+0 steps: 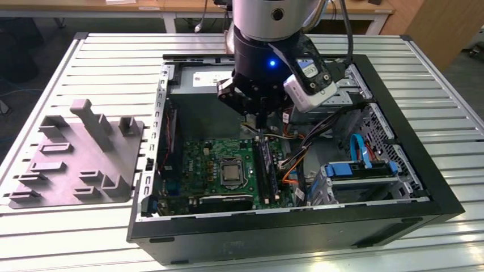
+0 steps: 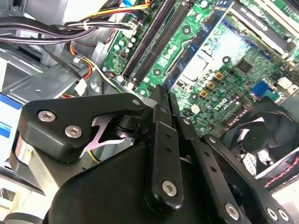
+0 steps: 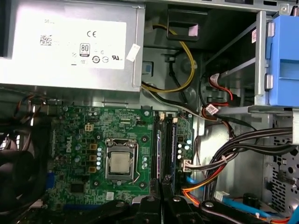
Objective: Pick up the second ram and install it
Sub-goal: 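Insert the second ram into the second slot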
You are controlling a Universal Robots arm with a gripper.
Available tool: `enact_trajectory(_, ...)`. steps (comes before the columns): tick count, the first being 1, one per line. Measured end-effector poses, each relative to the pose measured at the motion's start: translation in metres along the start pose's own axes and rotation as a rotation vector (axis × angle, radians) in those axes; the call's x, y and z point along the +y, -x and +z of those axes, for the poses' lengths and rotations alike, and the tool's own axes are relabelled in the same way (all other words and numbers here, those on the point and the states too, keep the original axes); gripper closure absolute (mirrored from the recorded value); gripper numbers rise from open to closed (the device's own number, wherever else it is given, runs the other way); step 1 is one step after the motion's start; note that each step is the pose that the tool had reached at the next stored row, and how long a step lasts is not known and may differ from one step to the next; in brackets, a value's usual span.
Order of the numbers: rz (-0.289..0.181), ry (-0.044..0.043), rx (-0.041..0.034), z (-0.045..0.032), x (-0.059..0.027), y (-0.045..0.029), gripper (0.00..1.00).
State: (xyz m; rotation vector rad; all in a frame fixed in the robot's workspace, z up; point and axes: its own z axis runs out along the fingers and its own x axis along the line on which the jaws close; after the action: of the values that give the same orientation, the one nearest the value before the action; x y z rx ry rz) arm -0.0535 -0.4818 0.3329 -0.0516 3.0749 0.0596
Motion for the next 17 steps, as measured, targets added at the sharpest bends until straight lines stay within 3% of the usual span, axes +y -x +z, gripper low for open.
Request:
enact_trajectory(10, 0.0, 0.0, 0.0, 0.0121, 0.0031, 0.0039, 0.87)
enact_trajectory(17, 0.0, 0.0, 0.0, 0.0126, 0.0031, 0.004, 0.87)
